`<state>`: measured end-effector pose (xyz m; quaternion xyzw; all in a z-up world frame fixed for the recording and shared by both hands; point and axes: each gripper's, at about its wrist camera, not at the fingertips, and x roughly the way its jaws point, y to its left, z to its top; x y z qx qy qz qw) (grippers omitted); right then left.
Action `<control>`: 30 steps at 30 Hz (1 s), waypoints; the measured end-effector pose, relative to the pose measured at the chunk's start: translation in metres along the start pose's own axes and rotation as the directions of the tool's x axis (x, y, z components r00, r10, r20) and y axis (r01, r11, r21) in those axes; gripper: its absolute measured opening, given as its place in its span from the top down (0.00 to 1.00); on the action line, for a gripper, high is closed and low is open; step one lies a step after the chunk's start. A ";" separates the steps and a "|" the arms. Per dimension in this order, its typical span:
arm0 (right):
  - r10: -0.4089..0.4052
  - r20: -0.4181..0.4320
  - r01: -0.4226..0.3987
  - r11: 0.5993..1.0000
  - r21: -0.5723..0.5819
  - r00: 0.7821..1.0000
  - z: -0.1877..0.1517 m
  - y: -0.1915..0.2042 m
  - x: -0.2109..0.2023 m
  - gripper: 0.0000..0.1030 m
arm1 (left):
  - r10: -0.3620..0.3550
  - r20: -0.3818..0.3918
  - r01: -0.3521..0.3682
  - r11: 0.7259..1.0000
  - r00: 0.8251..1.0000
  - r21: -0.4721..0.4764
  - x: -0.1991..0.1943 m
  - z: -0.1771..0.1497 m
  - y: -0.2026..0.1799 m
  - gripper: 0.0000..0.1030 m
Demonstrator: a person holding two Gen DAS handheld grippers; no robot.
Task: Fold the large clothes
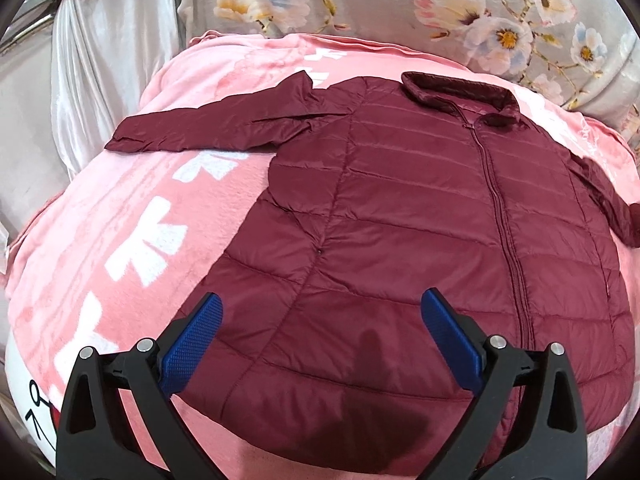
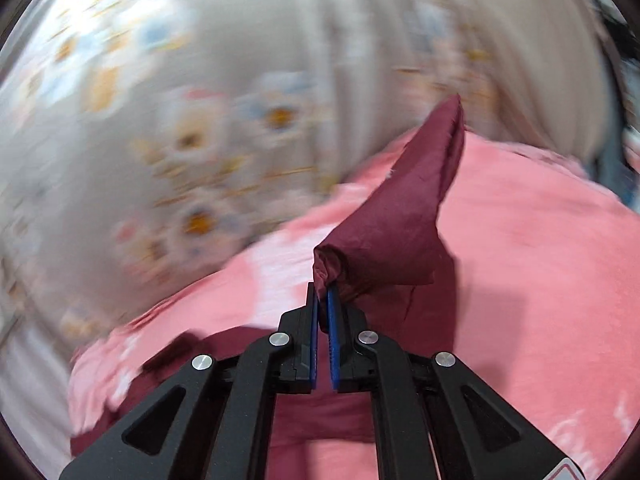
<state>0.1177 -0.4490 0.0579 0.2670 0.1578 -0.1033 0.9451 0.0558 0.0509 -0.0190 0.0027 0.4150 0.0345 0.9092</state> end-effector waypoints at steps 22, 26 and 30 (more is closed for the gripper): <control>0.286 -0.589 -0.440 0.888 -0.133 0.756 -0.239 0.239 0.083 0.81 | -0.153 0.051 0.160 0.971 0.987 -0.175 0.008 0.038 0.069 0.06; 0.303 -0.547 -0.433 0.893 -0.123 0.780 -0.235 0.226 0.052 0.61 | -0.243 0.038 0.245 0.946 0.969 -0.213 0.023 0.048 0.063 0.06; 0.260 -0.464 -0.336 0.938 -0.086 0.846 -0.212 0.173 0.023 0.56 | -0.327 0.002 0.318 0.918 0.945 -0.236 0.054 0.063 0.041 0.06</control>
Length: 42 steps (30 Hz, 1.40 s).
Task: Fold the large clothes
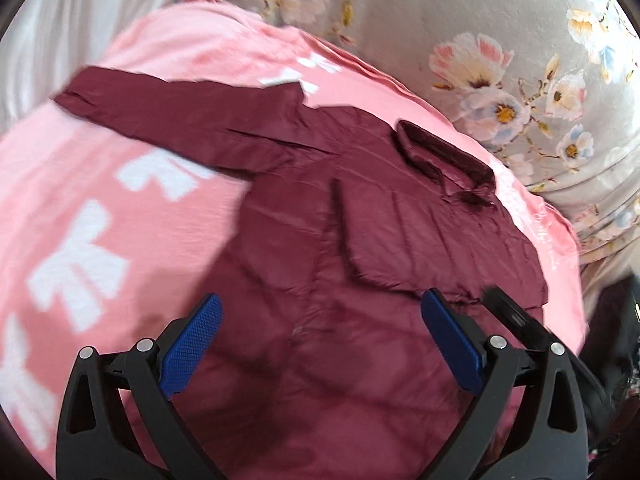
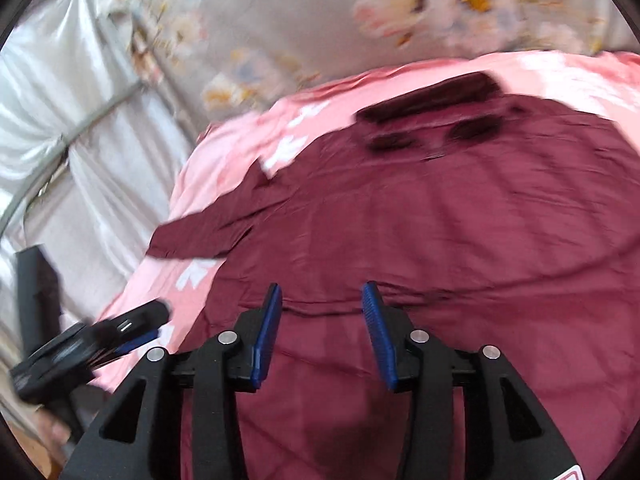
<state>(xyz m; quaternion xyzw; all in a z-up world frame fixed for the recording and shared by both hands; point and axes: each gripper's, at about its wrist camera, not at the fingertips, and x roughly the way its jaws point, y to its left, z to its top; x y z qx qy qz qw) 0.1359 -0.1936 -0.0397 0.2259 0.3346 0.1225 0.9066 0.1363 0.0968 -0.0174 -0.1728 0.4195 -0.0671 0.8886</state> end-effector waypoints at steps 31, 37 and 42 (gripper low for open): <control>-0.395 0.114 0.341 0.880 0.330 0.912 0.054 -0.174 -0.024 0.99 | 0.111 0.018 -0.112 0.985 0.994 0.133 0.109 0.062 -0.036 0.99; -0.410 0.021 0.379 0.861 0.339 0.912 0.044 -0.187 -0.004 0.99 | 0.153 0.021 -0.154 0.974 0.988 0.169 0.126 0.039 -0.033 0.98; -0.497 0.010 0.473 0.830 0.296 0.867 0.044 -0.170 -0.009 1.00 | 0.163 0.051 -0.169 0.968 0.985 0.185 0.129 0.032 -0.035 0.97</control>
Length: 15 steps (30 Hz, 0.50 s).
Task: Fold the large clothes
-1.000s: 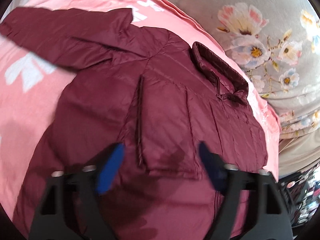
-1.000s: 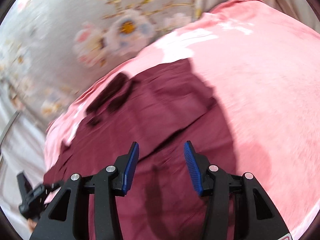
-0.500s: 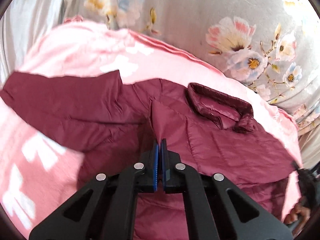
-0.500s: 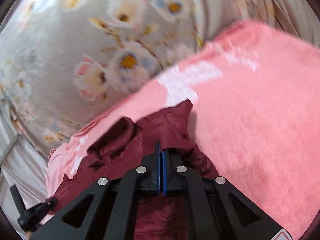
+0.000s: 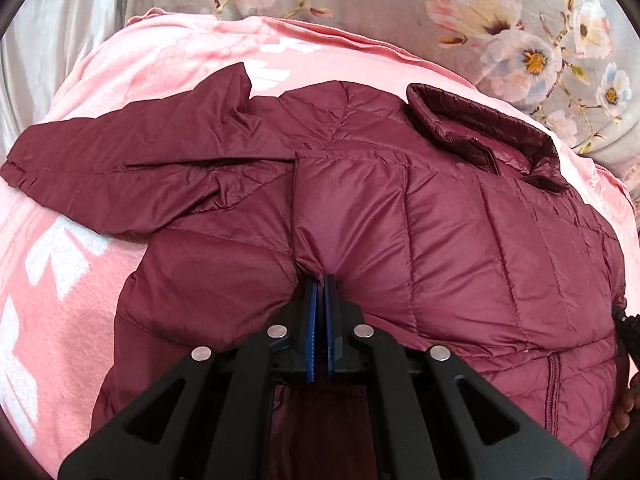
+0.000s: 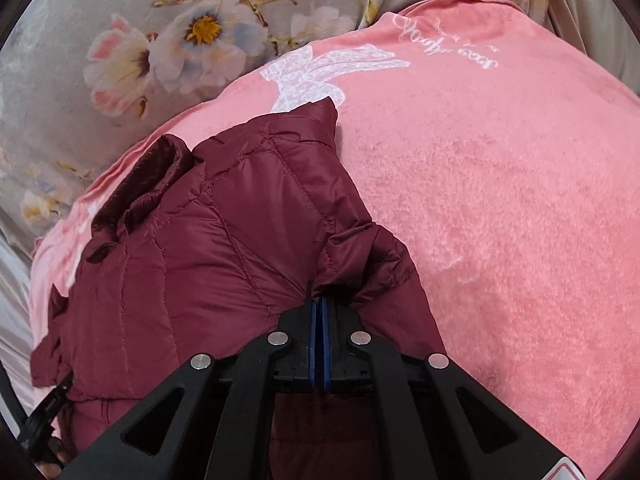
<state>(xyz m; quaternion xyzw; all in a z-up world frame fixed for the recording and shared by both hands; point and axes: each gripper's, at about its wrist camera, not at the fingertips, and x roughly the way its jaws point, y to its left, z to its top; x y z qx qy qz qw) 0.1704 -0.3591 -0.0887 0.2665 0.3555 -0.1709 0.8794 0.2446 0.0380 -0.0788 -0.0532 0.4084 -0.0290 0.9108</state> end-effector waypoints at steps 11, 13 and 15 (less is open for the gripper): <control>0.106 0.010 -0.099 0.954 -0.285 0.994 -0.036 0.108 -0.037 0.96 | 0.009 0.013 -0.009 1.000 1.000 0.007 -0.001 -0.002 -0.001 0.96; 0.107 -0.051 -0.117 0.957 -0.264 0.993 -0.045 0.110 -0.021 0.97 | -0.001 0.013 0.001 1.000 1.000 -0.001 -0.001 -0.001 0.000 0.96; 0.084 -0.093 -0.105 0.962 -0.250 0.992 -0.057 0.104 -0.007 0.99 | -0.009 0.014 0.009 1.000 1.000 -0.008 -0.001 -0.001 0.001 0.96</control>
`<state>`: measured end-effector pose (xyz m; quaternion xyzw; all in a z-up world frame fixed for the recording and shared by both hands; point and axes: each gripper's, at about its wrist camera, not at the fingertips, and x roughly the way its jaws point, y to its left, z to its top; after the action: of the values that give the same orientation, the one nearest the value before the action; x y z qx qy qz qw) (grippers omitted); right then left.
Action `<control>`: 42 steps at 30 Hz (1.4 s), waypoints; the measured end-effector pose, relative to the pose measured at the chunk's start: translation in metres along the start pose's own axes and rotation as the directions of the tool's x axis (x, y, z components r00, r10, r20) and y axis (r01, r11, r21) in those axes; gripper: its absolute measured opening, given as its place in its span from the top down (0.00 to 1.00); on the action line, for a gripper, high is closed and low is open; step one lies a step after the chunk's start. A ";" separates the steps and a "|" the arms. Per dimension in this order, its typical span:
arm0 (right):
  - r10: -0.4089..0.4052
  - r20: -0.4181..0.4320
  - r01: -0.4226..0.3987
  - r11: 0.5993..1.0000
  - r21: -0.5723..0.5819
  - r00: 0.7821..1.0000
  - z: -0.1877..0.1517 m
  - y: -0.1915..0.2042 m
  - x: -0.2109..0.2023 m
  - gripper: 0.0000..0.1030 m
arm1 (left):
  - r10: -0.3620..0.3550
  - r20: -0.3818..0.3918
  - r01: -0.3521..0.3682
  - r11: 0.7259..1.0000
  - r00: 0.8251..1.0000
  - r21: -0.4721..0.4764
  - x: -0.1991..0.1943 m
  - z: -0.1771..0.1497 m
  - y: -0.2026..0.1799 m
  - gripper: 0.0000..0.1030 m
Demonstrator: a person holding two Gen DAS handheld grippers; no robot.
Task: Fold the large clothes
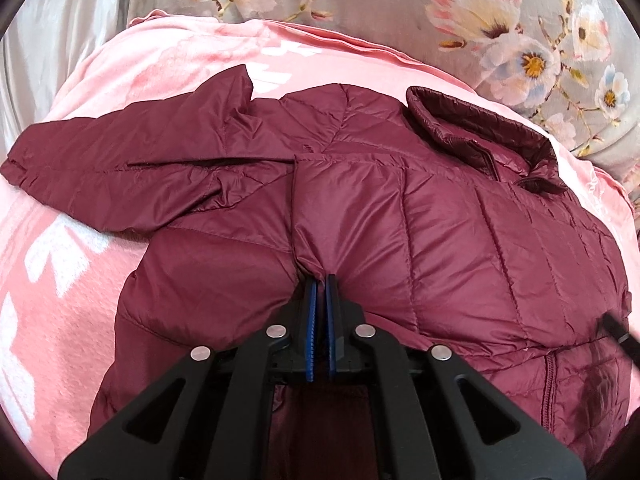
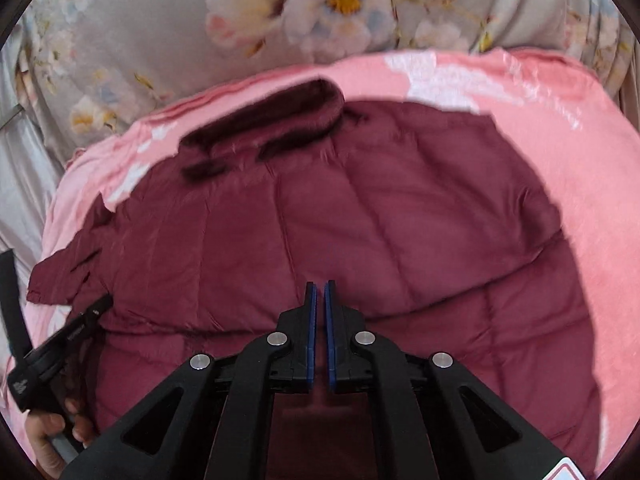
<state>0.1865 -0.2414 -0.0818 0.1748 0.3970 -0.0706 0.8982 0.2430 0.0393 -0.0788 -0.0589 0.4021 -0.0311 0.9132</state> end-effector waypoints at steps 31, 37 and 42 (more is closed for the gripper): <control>0.004 -0.026 -0.008 0.990 -0.142 1.000 -0.011 0.095 -0.009 0.96 | 0.196 0.086 -0.122 0.840 0.977 -0.528 -0.059 0.046 0.269 0.40; 0.038 0.022 -0.034 0.986 -0.161 0.999 -0.046 0.087 -0.057 0.94 | 0.289 0.096 -0.138 0.691 0.953 -0.710 -0.044 0.057 0.363 0.40; 0.034 0.012 -0.031 0.984 -0.178 0.999 -0.081 0.075 -0.077 0.92 | 0.250 0.115 -0.074 0.639 0.961 -0.766 -0.028 0.055 0.390 0.41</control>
<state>0.0983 -0.1427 -0.0562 0.0999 0.3921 -0.0217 0.9142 0.2684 0.4336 -0.0734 -0.3995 0.2831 0.2275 0.8417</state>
